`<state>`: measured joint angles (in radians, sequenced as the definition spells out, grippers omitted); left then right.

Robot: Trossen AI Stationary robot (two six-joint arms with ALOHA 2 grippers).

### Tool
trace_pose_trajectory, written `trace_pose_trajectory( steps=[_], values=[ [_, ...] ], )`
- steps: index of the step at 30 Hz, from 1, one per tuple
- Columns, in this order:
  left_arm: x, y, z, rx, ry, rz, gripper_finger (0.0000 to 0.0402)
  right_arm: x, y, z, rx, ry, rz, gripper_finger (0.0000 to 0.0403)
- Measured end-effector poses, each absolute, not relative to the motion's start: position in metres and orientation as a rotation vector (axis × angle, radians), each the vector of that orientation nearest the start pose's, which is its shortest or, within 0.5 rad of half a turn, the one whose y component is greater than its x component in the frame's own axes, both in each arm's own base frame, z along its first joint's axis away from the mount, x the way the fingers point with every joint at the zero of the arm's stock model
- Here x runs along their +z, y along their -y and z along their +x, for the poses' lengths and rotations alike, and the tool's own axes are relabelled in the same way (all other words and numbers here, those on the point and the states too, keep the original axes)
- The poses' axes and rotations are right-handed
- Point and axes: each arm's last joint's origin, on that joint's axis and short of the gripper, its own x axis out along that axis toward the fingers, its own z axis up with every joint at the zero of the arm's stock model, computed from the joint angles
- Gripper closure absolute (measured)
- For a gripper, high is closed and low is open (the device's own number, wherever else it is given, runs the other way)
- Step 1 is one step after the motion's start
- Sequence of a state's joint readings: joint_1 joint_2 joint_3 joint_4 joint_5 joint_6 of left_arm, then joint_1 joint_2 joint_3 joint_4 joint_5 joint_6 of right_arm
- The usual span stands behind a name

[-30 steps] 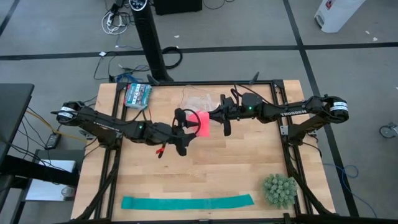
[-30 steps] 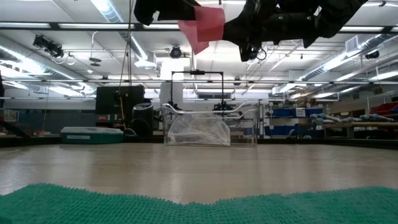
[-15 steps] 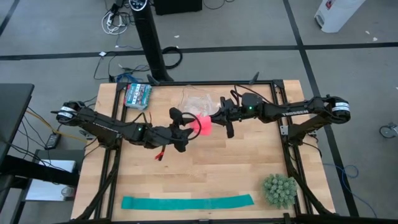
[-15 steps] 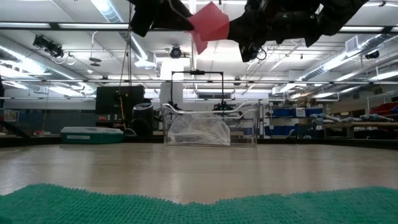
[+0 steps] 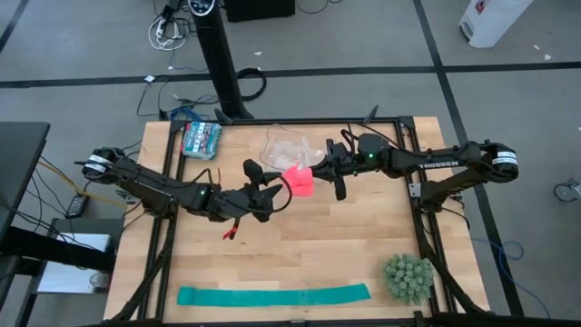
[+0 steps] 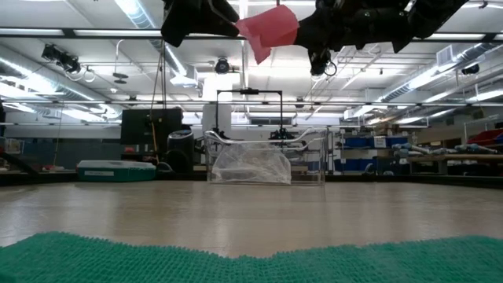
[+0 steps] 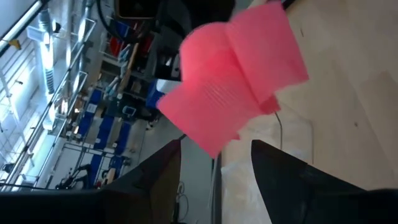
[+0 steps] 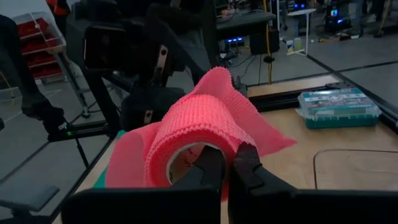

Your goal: Roll bandage

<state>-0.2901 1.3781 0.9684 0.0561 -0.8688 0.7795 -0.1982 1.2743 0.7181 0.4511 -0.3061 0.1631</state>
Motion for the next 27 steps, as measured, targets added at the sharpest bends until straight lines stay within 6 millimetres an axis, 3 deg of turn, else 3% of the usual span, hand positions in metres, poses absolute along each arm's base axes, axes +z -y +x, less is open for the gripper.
trace_pose_trajectory(
  steps=[18, 27],
  values=[
    [0.2992, 0.0649, 0.2962, 0.427, -0.436, 0.969, 0.0199, 0.2698, 0.0371, 0.2753, 0.122, -0.091, 0.19, 0.0403],
    [0.297, 0.0675, 0.2949, 0.414, -0.454, 0.985, 0.0234, 0.2667, 0.0443, 0.2742, 0.058, -0.118, 0.189, 0.0403]
  ],
)
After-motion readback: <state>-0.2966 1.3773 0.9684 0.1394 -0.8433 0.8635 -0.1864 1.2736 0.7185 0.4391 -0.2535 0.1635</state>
